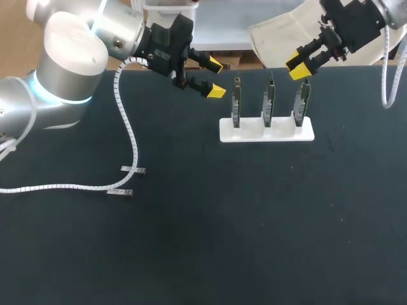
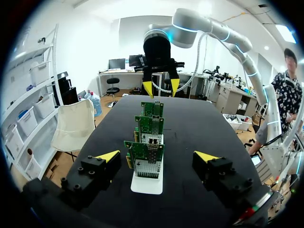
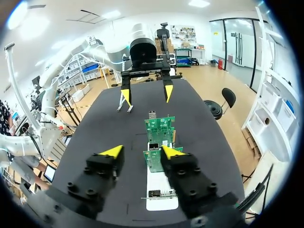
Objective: Pick up the optical module with the left hand, and insert it into the network port with the right hand.
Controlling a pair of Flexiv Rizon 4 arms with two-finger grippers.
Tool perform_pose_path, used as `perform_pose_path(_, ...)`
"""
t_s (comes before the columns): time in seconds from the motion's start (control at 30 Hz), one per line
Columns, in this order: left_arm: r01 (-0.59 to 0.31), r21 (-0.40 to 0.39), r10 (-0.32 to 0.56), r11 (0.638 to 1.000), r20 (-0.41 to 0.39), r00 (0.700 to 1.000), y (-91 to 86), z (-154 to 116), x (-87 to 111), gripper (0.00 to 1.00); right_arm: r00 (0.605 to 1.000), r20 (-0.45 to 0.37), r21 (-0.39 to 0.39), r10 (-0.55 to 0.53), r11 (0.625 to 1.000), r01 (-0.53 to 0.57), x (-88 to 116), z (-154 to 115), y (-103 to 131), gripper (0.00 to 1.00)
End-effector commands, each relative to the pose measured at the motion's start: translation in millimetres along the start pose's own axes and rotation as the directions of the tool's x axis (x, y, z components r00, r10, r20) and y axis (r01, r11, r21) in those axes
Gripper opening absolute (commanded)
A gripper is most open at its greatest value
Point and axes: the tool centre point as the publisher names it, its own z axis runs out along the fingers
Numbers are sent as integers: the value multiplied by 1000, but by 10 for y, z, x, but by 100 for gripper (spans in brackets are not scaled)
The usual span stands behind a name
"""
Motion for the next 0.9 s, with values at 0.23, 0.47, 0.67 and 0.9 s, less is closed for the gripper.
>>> perform_pose_path(0.23, 0, 4, 0, 1000, -4, 1000, 18, 2, -4, 100, 1000, 1, 7, -1, 1000, 1, 7, 5, 29, 100)
perform_pose_path(0.47, -53, 14, 53, 999, -35, 998, -32, -181, -137, 100, 1000, 1, 7, -1, 1000, 1, 7, 5, 29, 100)
perform_pose_path(0.67, -87, 32, 91, 996, -146, 985, -179, -571, -88, 100, 1000, 1, 7, -1, 1000, 1, 7, 5, 29, 100)
perform_pose_path(0.9, -165, 116, 188, 979, -232, 954, -576, -1044, 128, 100, 1000, 1, 7, -1, 1000, 1, 7, 5, 29, 100)
